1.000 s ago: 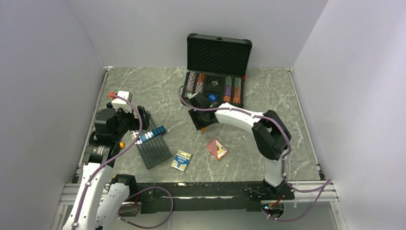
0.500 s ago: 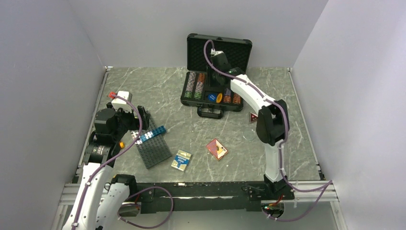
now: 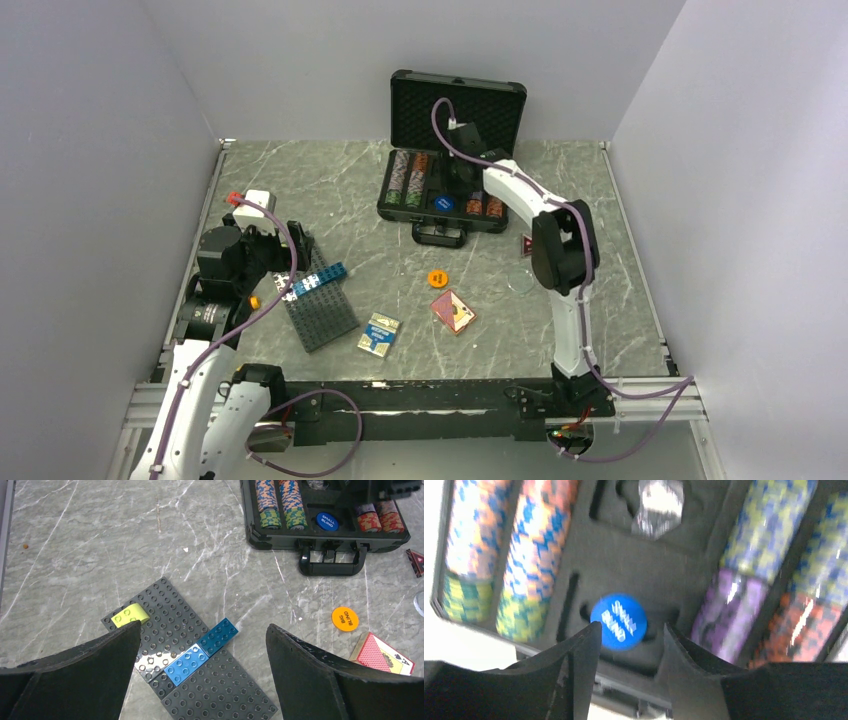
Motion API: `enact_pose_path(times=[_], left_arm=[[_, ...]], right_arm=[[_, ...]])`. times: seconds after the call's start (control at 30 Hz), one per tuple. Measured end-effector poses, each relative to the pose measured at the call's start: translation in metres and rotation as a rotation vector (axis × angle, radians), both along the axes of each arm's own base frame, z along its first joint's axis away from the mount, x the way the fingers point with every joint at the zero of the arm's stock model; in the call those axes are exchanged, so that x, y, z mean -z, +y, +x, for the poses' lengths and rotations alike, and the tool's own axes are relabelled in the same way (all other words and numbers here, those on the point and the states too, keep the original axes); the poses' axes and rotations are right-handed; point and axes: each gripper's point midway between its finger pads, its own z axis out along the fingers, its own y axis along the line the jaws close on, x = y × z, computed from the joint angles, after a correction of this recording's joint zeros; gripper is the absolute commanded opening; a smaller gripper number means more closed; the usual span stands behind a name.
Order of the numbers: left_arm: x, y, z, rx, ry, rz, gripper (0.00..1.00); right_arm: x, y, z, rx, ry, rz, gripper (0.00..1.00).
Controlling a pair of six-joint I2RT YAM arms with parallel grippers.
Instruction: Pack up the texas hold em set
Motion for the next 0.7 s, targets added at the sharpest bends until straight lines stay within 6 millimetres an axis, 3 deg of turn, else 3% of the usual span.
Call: enact_pose_path(times=[0.07,0.23,0.4,0.57,0.7], left_arm=[[0.000,0.000,0.000,0.000,0.000,0.000,0.99],[0.000,0.000,0.000,0.000,0.000,0.000,0.99],[0.000,0.000,0.000,0.000,0.000,0.000,0.99],[0.000,0.000,0.000,0.000,0.000,0.000,0.99],[0.000,0.000,0.000,0.000,0.000,0.000,0.99]], right_arm=[[0.002,-0.005,-0.023,-0.019,0.029,-0.014,0.63],[-0.016,-0.007,-0.082,-0.084,0.034,-0.033,0.71],[-0.029,0.020,-0.143,-0.237,0.010,-0.069,0.73],[-0.002,0.054,-0.193,-0.390,0.058,-0.135,0.74],[0.026,0.048,-0.211,-0.409,0.127,-0.171,0.73]])
